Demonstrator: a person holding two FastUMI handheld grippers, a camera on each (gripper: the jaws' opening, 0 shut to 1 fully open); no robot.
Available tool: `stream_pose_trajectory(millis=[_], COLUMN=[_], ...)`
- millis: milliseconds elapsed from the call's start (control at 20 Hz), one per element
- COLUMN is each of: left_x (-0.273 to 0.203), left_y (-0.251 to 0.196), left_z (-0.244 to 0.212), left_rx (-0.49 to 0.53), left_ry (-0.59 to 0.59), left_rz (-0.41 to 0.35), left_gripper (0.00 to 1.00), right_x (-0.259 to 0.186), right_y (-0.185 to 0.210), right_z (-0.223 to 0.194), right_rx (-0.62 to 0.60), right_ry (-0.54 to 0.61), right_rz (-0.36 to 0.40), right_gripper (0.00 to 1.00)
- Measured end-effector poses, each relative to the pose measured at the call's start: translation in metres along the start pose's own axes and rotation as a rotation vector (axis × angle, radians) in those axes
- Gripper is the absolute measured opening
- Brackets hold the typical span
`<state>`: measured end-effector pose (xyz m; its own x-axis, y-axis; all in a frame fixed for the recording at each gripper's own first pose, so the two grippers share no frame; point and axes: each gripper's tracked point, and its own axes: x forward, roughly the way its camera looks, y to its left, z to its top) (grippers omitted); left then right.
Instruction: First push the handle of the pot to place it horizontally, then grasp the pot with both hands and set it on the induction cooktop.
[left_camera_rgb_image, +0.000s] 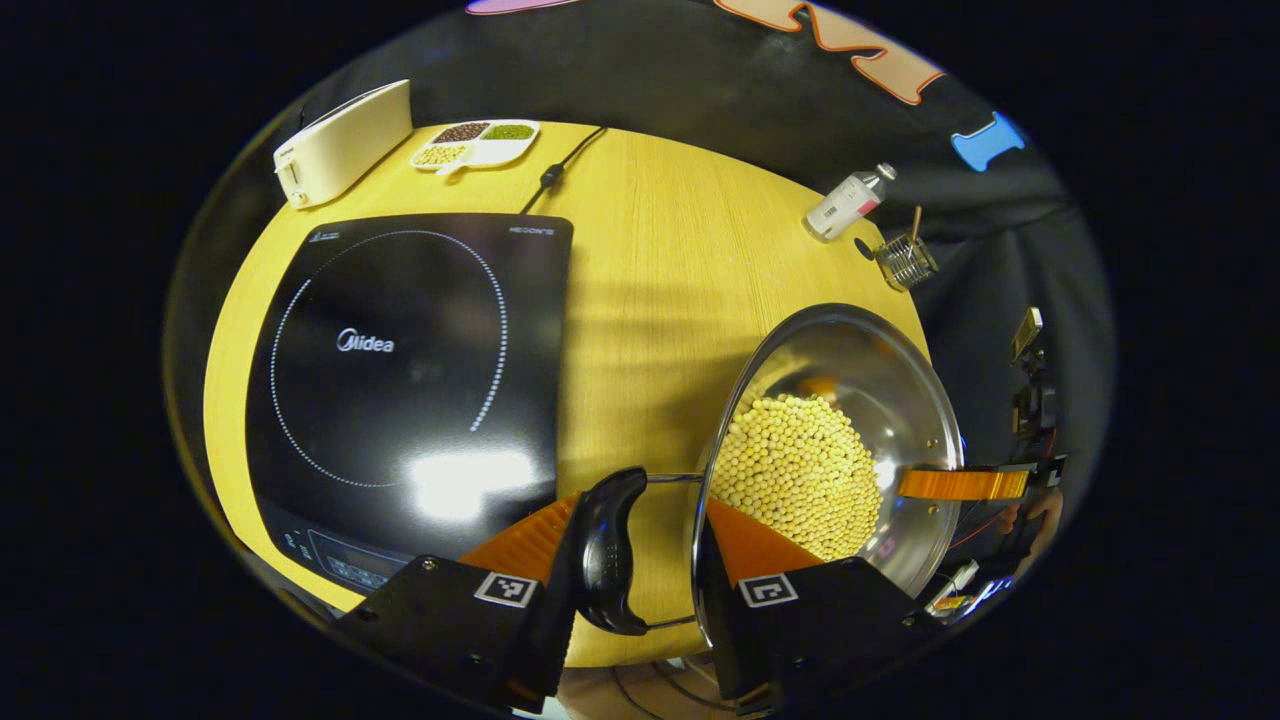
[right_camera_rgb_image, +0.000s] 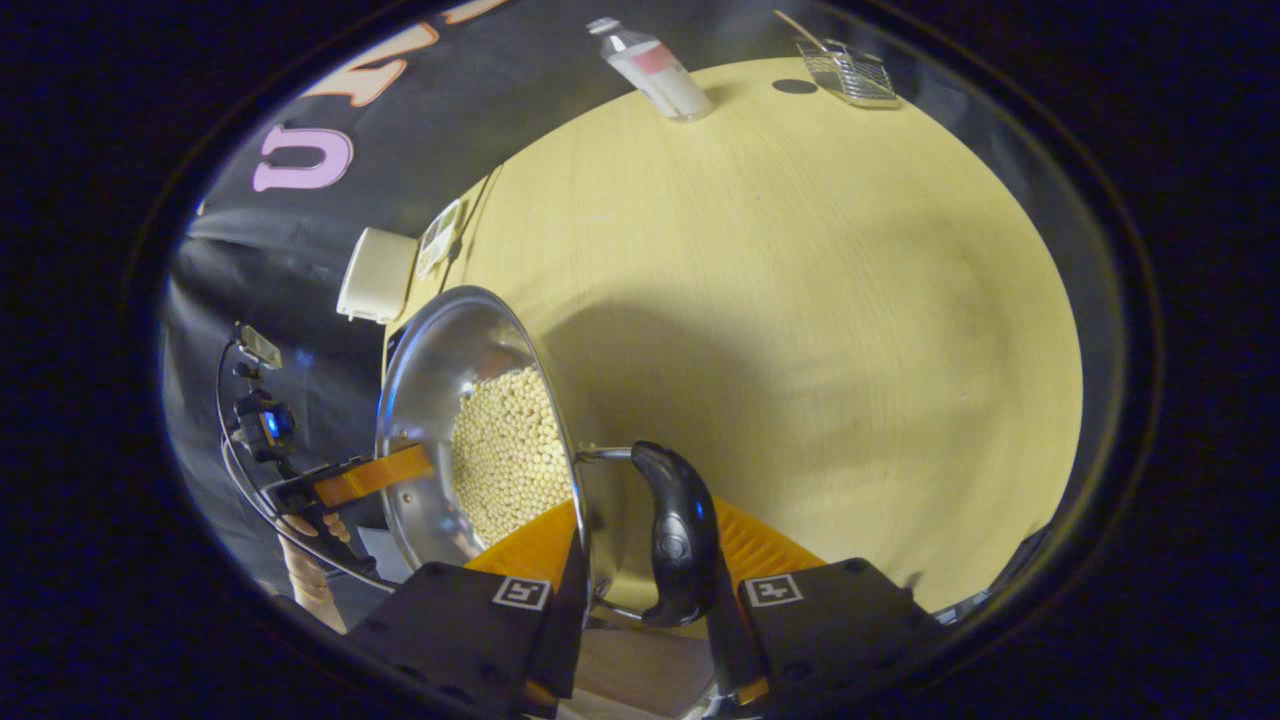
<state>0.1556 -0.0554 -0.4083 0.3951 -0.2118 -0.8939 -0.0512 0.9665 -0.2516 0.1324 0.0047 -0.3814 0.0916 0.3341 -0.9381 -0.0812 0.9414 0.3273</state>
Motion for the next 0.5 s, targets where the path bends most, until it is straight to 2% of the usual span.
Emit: stream_pose_trajectory(millis=[100,150,200,250,300,400,500], left_x=[-0.005,-0.006,-0.009,-0.01,-0.012,-0.013,-0.014], left_y=[0.002,0.004,0.006,0.008,0.01,0.015,0.022], left_z=[0.0,0.0,0.002,0.002,0.004,0.006,0.009], left_rx=[0.0,0.002,0.004,0.003,0.001,0.004,0.013], left_ry=[-0.005,-0.011,-0.02,-0.024,-0.026,-0.04,-0.055], left_rz=[-0.012,-0.02,-0.029,-0.038,-0.045,-0.05,-0.047], left_gripper=[0.59,0.59,0.59,0.61,0.58,0.6,0.58], right_x=[-0.001,-0.001,0.0,0.0,0.003,0.008,0.017], right_y=[0.018,0.029,0.041,0.054,0.067,0.098,0.125], right_z=[-0.009,-0.013,-0.019,-0.022,-0.027,-0.036,-0.042], right_rx=[0.0,0.001,0.003,0.002,0.002,0.008,0.011], right_ry=[-0.015,-0.024,-0.035,-0.047,-0.058,-0.076,-0.09], right_rz=[-0.001,-0.003,-0.006,-0.008,-0.005,0.003,0.008], right_gripper=[0.55,0.51,0.55,0.55,0.55,0.55,0.55])
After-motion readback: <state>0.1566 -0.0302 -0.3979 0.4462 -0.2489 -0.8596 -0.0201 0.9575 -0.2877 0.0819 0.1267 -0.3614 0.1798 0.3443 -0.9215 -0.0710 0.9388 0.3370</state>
